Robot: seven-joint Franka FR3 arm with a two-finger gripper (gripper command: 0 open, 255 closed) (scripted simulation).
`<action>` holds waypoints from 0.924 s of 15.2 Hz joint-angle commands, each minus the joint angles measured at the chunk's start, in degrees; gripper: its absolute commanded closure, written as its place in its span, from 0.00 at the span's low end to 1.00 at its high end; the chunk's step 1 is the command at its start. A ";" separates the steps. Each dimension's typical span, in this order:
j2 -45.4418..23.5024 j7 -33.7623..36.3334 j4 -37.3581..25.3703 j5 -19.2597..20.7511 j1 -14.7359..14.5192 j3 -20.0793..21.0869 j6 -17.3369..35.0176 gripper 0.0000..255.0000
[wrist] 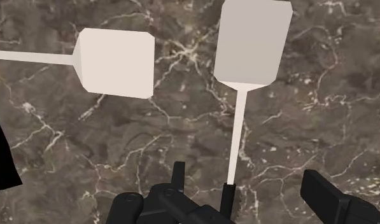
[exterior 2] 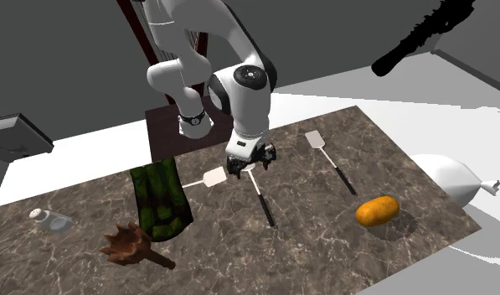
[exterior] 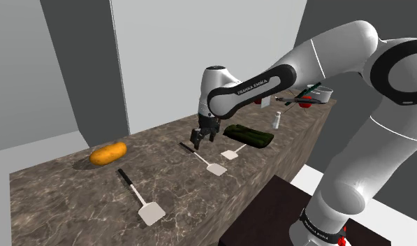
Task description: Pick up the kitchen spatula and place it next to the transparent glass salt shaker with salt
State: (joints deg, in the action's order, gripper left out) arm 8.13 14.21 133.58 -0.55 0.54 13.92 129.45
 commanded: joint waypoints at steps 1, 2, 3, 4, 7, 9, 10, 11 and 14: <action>-4.30 2.03 -1.53 0.68 0.07 0.49 2.56 0.00; -4.44 2.10 -1.59 0.71 0.03 0.47 2.63 0.00; -4.94 2.22 -1.30 0.88 0.04 0.49 3.40 0.00; -5.45 2.35 -1.03 1.06 0.05 0.50 4.17 0.00; -7.07 2.78 -0.29 1.66 0.08 0.53 6.47 0.00; -8.54 3.20 0.26 2.24 0.10 0.53 8.43 0.00; -8.54 3.20 0.26 2.24 0.10 0.53 8.43 0.00; -8.53 3.20 0.26 2.24 0.10 0.52 8.43 0.00; -8.54 3.20 0.26 2.24 0.10 0.52 8.43 0.00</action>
State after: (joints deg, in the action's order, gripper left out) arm -0.36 17.39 133.84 1.67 0.63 14.44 137.83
